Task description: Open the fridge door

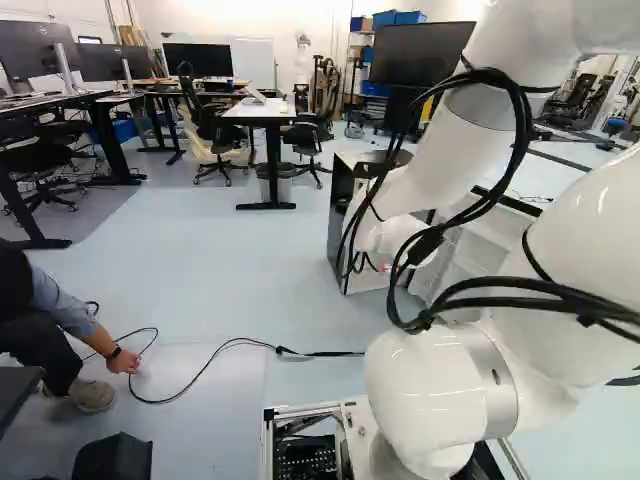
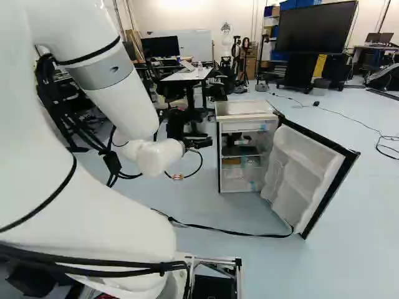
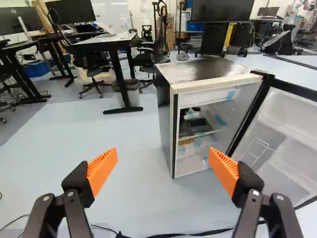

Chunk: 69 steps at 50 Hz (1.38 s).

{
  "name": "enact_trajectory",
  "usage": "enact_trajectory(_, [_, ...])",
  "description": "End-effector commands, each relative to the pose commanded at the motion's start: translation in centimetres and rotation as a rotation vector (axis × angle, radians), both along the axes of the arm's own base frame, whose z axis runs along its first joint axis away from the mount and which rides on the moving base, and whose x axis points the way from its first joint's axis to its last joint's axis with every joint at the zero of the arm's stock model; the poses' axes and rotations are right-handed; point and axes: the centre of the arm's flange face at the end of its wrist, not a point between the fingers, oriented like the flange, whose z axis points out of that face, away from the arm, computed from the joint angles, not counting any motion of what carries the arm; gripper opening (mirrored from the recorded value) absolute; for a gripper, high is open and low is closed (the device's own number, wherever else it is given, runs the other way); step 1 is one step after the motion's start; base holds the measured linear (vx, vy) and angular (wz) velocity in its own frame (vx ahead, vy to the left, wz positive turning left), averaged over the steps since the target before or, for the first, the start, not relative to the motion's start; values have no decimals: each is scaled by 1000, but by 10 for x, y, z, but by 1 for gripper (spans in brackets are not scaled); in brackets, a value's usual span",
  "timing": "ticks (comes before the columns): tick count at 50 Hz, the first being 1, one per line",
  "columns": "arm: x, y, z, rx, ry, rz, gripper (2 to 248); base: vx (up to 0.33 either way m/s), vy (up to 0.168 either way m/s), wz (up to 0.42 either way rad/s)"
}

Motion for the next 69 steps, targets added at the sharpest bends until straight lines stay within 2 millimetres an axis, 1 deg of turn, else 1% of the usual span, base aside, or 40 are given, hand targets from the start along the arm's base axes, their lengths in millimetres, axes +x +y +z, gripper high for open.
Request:
enact_trajectory(14, [-20,10,-5,-16,0,61,247,0,0,0])
enact_trajectory(29, [-32,15,-8,-25,0,99,247,0,0,0])
enact_trajectory(39, [-35,16,-9,-27,0,107,247,0,0,0])
enact_trajectory(69, [-35,17,-9,-27,0,108,247,0,0,0])
